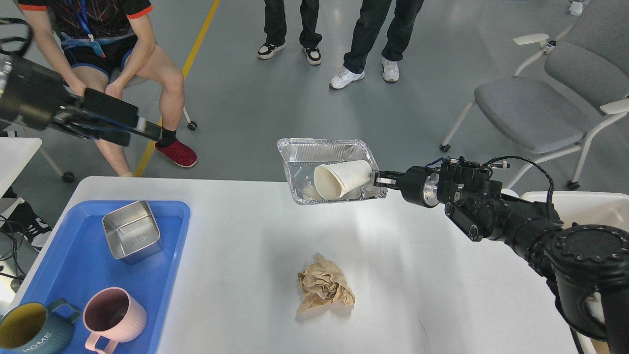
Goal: Tidy desktop
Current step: 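Reach the left gripper down to the crumpled brown napkin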
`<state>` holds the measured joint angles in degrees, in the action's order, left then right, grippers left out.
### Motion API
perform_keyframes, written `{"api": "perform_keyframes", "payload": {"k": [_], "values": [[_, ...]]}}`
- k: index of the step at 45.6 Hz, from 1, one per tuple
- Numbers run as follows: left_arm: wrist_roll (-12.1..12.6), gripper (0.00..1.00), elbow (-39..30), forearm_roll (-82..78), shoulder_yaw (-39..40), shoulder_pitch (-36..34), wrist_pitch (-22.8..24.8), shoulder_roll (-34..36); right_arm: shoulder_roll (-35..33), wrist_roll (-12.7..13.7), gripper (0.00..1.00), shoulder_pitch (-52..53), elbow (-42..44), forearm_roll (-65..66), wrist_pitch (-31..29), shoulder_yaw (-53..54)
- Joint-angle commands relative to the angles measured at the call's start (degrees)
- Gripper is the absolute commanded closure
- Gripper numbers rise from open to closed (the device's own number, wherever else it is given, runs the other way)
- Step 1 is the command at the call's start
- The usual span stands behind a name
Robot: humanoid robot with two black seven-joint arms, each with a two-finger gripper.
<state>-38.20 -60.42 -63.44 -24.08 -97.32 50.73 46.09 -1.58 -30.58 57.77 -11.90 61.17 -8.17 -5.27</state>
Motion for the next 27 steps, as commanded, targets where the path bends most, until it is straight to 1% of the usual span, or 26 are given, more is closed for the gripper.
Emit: {"api": "perform_keyframes", "payload": {"k": [1,6,11,16,22,27], "values": [[0.2,0.03,1.0,-0.5,1.6,4.1,-3.3,-9.9,0.1,0.0,1.00,0.1,0.0,0.0,0.0,0.0],[0.1,0.03,3.3,-0.7,1.6,6.9,-5.6,-17.1,0.0,0.0,1.00,0.1,0.0,0.0,0.0,0.0],[0.1,0.03,3.9,-0.8,1.1,8.1,-6.1,-22.2,0.0,0.1,1.00,0.3,0.0,0.0,0.0,0.0],[0.1,0.03,3.9,-1.0,0.7,10.0,-6.4,-25.0,0.0,0.1,1.00,0.5,0.0,0.0,0.0,0.0],[0.1,0.03,4.3,-2.1,0.6,12.2,-7.7,-26.5,0.0,0.1,1.00,0.5,0.0,0.0,0.0,0.0],[0.2,0.03,7.1,-4.1,0.5,15.6,-9.6,-27.3,0.0,0.1,1.00,0.3,0.0,0.0,0.1,0.0]]}}
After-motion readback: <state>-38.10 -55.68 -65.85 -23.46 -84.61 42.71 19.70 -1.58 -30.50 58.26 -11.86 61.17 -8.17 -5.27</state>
